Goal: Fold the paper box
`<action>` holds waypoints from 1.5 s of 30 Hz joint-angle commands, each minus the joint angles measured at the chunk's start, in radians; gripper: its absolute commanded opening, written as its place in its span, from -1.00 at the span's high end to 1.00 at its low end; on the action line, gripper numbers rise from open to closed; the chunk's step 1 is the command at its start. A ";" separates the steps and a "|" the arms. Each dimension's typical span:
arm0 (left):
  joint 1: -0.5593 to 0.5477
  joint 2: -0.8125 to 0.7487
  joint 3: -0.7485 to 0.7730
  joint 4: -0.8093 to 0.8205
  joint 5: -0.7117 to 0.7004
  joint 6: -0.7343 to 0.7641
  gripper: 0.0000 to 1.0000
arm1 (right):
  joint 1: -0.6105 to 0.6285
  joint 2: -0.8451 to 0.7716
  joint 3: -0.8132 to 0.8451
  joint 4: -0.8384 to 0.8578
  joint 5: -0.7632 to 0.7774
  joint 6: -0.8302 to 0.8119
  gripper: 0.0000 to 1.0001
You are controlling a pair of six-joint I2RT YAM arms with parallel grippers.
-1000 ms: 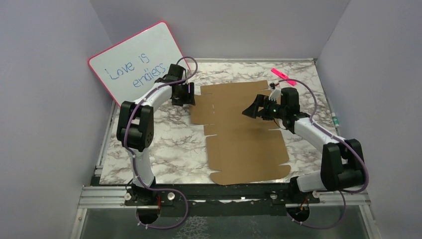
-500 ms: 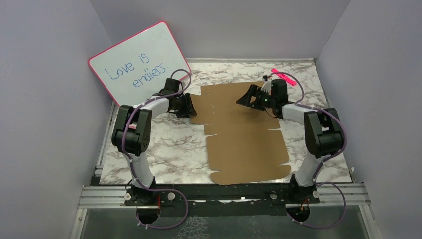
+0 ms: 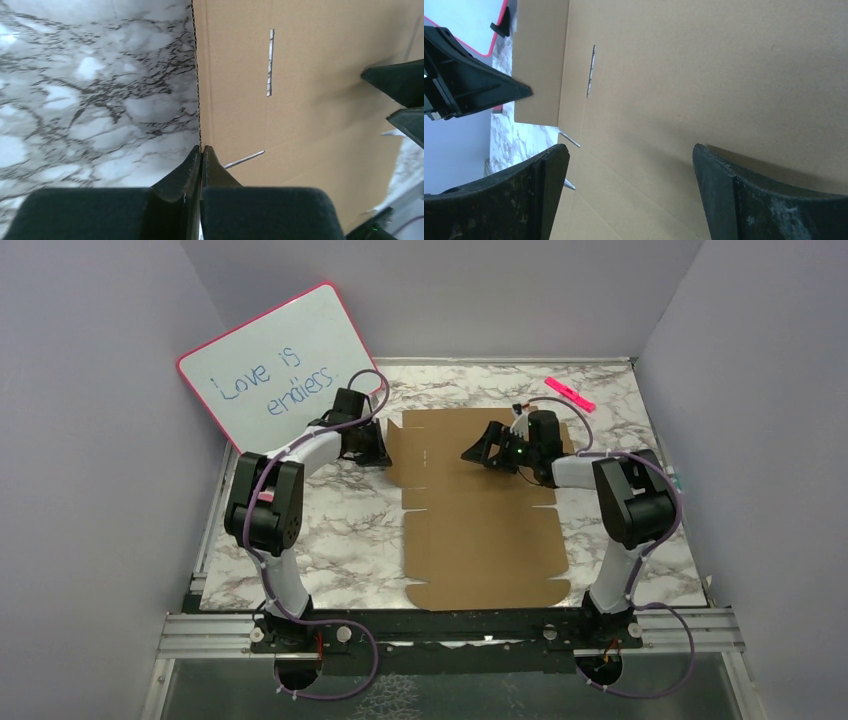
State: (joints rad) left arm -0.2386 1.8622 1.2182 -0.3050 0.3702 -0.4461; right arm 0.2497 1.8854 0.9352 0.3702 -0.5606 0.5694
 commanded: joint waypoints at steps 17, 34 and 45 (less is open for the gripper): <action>-0.188 -0.046 0.252 -0.409 -0.596 0.236 1.00 | 0.228 0.038 -0.101 0.177 0.200 0.216 -1.00; -0.419 -0.010 0.353 -0.483 -0.790 0.211 0.82 | 0.252 0.032 -0.106 0.187 0.258 0.245 -1.00; -0.461 0.009 0.380 -0.506 -0.868 0.206 0.60 | 0.254 -0.006 -0.087 0.144 0.280 0.201 -1.00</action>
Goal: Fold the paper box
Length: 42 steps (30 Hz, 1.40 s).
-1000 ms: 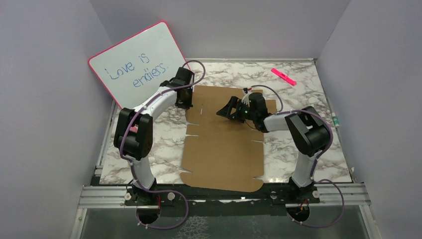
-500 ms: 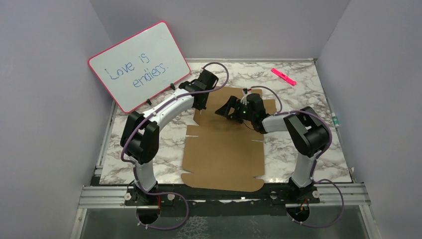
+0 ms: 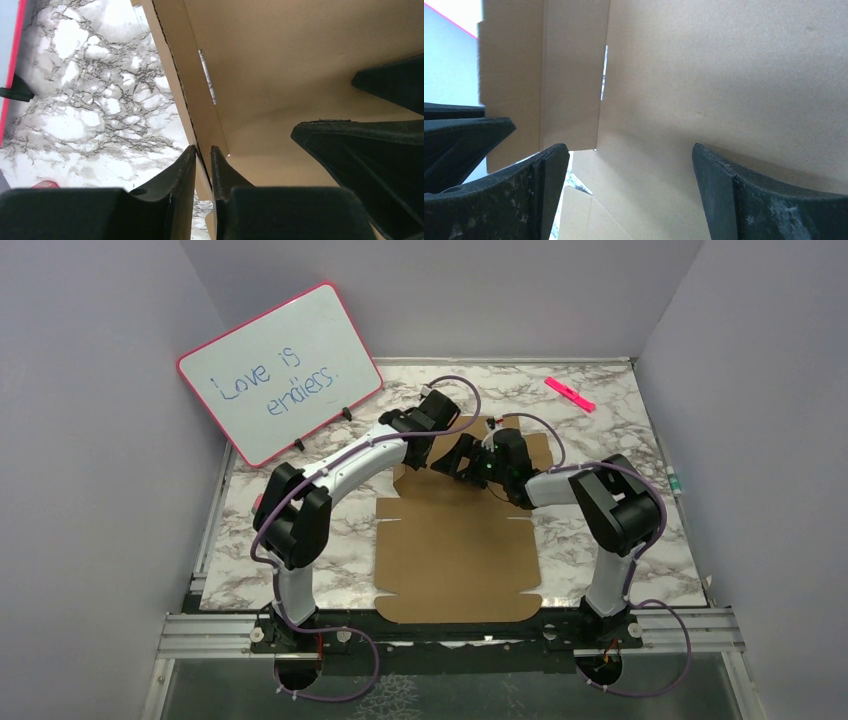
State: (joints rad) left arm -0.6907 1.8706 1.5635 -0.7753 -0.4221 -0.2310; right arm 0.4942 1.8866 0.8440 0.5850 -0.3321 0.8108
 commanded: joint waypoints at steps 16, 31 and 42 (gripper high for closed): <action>0.065 -0.232 -0.074 0.034 -0.057 -0.030 -0.11 | -0.032 -0.283 0.094 -0.443 0.215 -0.411 -1.00; 0.171 -0.198 -0.318 0.533 0.541 -0.165 -0.59 | -0.473 -0.393 -0.028 -0.474 0.036 -0.429 -1.00; 0.178 0.010 -0.285 0.670 0.684 -0.209 -0.60 | -0.624 -0.297 -0.087 -0.400 -0.058 -0.358 -0.89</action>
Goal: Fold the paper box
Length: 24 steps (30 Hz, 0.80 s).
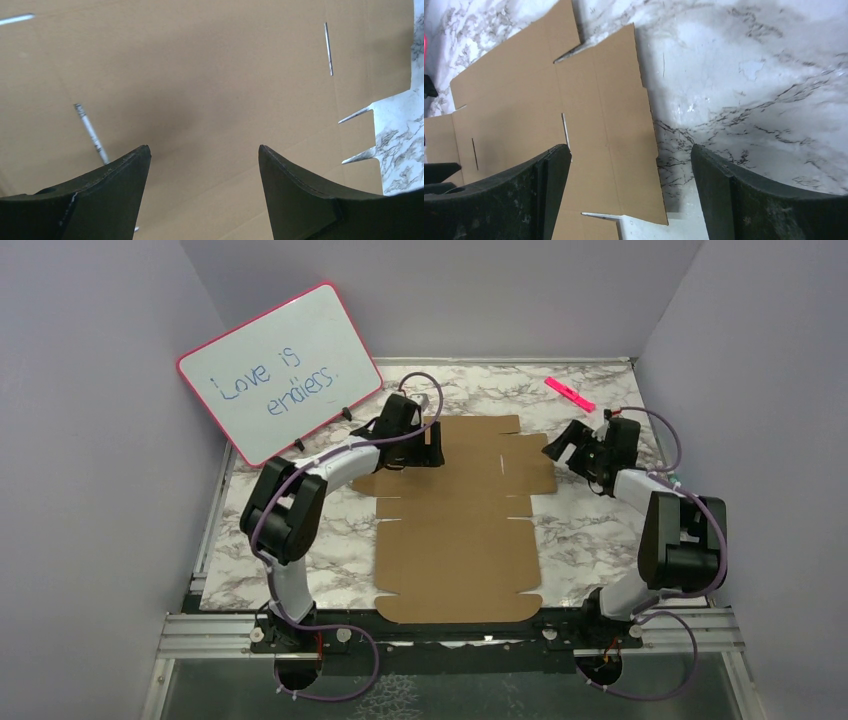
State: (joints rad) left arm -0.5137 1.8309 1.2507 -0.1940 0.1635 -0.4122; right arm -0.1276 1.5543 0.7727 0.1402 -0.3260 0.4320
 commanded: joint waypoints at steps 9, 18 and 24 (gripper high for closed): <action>0.001 0.143 0.029 0.123 0.138 -0.044 -0.61 | -0.010 0.121 -0.017 0.051 -0.149 0.011 -0.57; 0.001 0.184 -0.005 0.154 0.167 -0.080 -0.61 | -0.010 0.144 -0.016 0.040 -0.215 -0.029 -0.12; 0.000 0.191 -0.025 0.163 0.156 -0.093 -0.61 | -0.007 0.088 0.008 -0.018 -0.195 -0.083 0.42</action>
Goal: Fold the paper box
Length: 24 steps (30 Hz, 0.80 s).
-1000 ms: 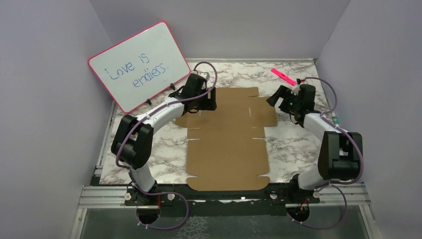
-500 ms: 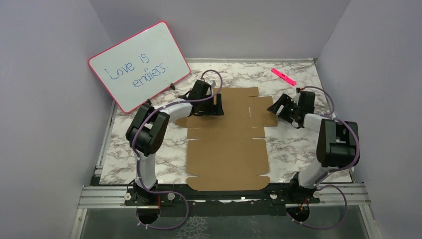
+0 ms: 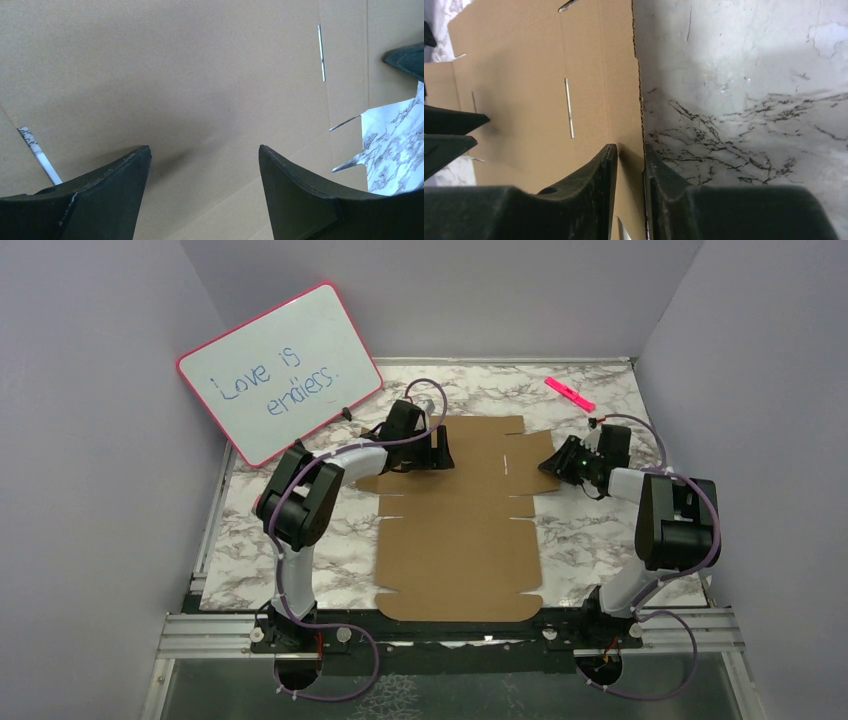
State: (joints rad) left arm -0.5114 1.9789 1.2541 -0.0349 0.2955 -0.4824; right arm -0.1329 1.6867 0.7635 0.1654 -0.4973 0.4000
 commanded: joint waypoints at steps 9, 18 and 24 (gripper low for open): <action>-0.003 0.050 -0.061 0.016 0.017 -0.045 -0.61 | 0.119 -0.119 0.088 -0.239 0.283 -0.157 0.81; -0.003 0.035 -0.087 0.029 0.012 -0.060 -0.61 | 0.323 -0.117 0.200 -0.415 0.712 -0.224 0.84; -0.003 0.034 -0.105 0.052 0.025 -0.076 -0.61 | 0.454 -0.112 0.252 -0.483 0.927 -0.254 0.84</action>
State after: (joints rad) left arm -0.5102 1.9800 1.2015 0.0814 0.3073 -0.5411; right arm 0.2546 1.5890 0.9684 -0.2226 0.2001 0.1844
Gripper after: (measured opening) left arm 0.803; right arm 0.087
